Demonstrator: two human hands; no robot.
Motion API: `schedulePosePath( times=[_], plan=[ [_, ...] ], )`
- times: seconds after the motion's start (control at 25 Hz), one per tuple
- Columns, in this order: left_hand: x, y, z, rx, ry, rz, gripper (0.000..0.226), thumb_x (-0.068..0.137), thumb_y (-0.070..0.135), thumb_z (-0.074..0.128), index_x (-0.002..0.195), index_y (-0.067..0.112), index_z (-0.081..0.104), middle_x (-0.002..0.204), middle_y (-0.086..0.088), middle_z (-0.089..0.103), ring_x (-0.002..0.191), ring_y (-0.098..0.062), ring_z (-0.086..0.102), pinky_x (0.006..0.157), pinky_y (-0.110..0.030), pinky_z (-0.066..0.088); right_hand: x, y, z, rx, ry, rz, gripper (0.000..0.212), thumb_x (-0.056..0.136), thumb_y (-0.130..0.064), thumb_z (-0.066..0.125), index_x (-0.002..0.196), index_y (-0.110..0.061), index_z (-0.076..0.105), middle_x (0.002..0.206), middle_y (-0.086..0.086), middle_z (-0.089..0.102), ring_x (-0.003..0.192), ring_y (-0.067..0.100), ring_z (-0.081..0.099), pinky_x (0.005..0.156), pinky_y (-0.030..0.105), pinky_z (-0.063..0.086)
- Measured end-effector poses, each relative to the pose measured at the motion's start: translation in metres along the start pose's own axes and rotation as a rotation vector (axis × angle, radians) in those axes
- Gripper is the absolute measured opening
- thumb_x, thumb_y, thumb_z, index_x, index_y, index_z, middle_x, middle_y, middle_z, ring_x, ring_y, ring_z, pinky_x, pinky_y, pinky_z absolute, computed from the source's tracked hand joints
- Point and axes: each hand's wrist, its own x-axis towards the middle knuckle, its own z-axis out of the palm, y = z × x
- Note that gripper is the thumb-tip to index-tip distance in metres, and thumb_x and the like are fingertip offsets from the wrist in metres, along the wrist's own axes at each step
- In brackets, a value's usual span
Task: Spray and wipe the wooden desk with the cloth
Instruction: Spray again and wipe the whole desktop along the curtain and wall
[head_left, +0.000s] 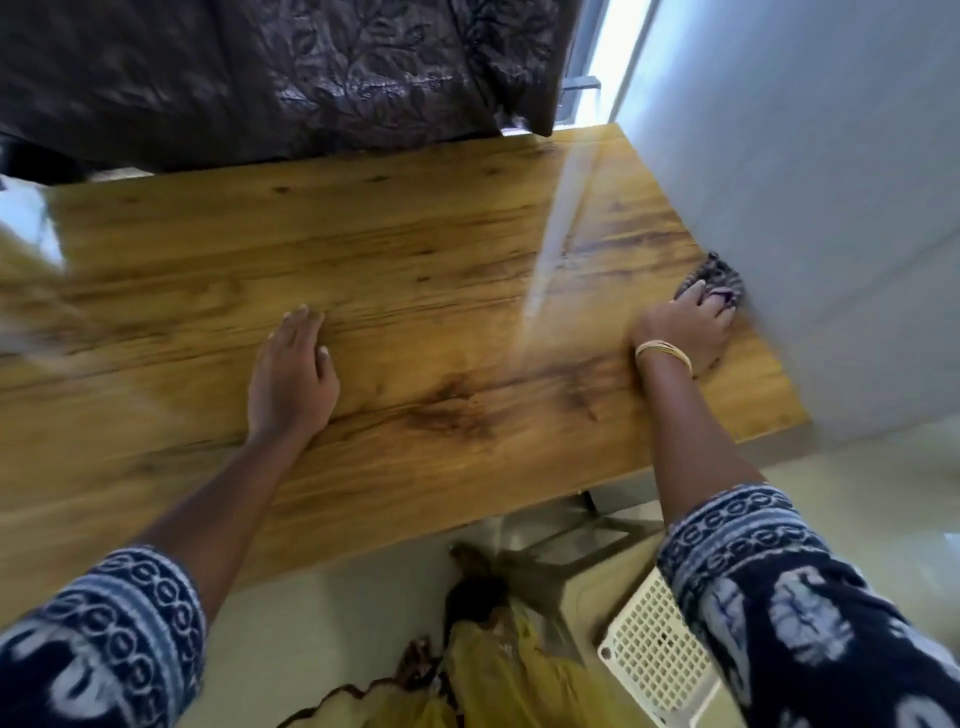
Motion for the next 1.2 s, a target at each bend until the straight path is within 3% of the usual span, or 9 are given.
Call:
schedulePosePath(
  times=[0.08,0.24,0.4,0.56,0.68,0.88,0.96,1.08,1.2],
  plan=[
    [-0.001,-0.001,0.001,-0.003,0.004,-0.002,0.047,0.099,0.015,0.045,0.146,0.009,0.042,0.153,-0.011,0.04,0.143,-0.026,0.034,0.115,-0.043,0.032,-0.027,-0.062,0.004,0.003,-0.047,-0.126,0.072,0.085,-0.037,0.019,0.147,-0.005,0.037,0.146,0.023,0.04,0.133,0.04,0.036,0.114,0.045,0.024],
    [-0.001,-0.001,-0.002,-0.001,0.007,0.021,0.048,0.097,0.013,0.048,0.145,0.008,0.044,0.153,-0.011,0.041,0.143,-0.025,0.036,0.116,-0.041,0.031,-0.128,-0.182,0.028,0.054,-0.228,-0.767,0.064,0.087,-0.035,0.047,0.148,-0.014,0.039,0.152,0.015,0.037,0.138,0.035,0.034,0.116,0.043,0.026],
    [-0.008,0.005,-0.006,-0.018,0.018,-0.015,0.045,0.097,0.011,0.05,0.142,0.004,0.046,0.152,-0.013,0.042,0.141,-0.028,0.037,0.115,-0.043,0.032,-0.168,-0.221,0.023,0.008,-0.371,-1.387,0.059,0.094,-0.026,0.045,0.152,-0.02,0.032,0.154,0.003,0.036,0.14,0.027,0.033,0.112,0.039,0.034],
    [-0.008,0.006,-0.005,-0.038,0.021,-0.033,0.047,0.097,0.02,0.044,0.144,0.009,0.046,0.153,-0.009,0.041,0.143,-0.024,0.035,0.117,-0.042,0.031,-0.027,-0.218,0.047,0.003,-0.217,-1.014,0.061,0.091,-0.022,0.034,0.152,-0.014,0.029,0.155,0.012,0.033,0.133,0.034,0.04,0.106,0.04,0.037],
    [-0.007,0.004,-0.005,-0.066,0.028,-0.051,0.048,0.096,0.023,0.042,0.142,0.01,0.049,0.152,-0.007,0.042,0.143,-0.021,0.035,0.116,-0.04,0.033,0.077,-0.172,0.052,0.127,-0.118,-0.699,0.058,0.085,-0.024,0.04,0.142,-0.013,0.048,0.147,0.013,0.045,0.133,0.033,0.041,0.111,0.041,0.034],
    [-0.005,0.004,-0.004,-0.062,0.049,-0.058,0.045,0.096,0.02,0.046,0.14,0.011,0.051,0.151,-0.006,0.044,0.142,-0.019,0.037,0.115,-0.039,0.034,0.068,-0.194,0.056,-0.004,-0.097,-0.344,0.057,0.091,-0.026,0.038,0.147,-0.014,0.038,0.146,0.022,0.04,0.136,0.041,0.032,0.115,0.047,0.025],
    [-0.005,0.005,-0.004,-0.071,0.05,-0.05,0.046,0.096,0.02,0.045,0.14,0.011,0.051,0.151,-0.006,0.044,0.143,-0.019,0.036,0.115,-0.04,0.035,0.02,-0.232,0.061,0.004,-0.099,-0.555,0.058,0.089,-0.027,0.033,0.146,-0.016,0.04,0.149,0.019,0.038,0.138,0.037,0.032,0.115,0.045,0.025],
    [-0.006,0.002,-0.003,-0.094,0.067,-0.044,0.046,0.095,0.021,0.044,0.139,0.01,0.052,0.15,-0.007,0.045,0.142,-0.021,0.037,0.115,-0.041,0.036,-0.092,-0.284,0.062,-0.015,-0.183,-1.126,0.053,0.093,-0.025,0.038,0.145,-0.016,0.043,0.152,0.012,0.037,0.136,0.033,0.036,0.111,0.043,0.029],
    [-0.005,0.004,-0.002,-0.085,0.071,-0.041,0.045,0.095,0.02,0.045,0.138,0.009,0.053,0.149,-0.009,0.046,0.141,-0.023,0.039,0.115,-0.042,0.035,-0.17,-0.312,0.067,0.033,-0.424,-1.651,0.051,0.094,-0.028,0.046,0.144,-0.02,0.047,0.147,0.009,0.046,0.134,0.031,0.042,0.11,0.043,0.036]
  ],
)
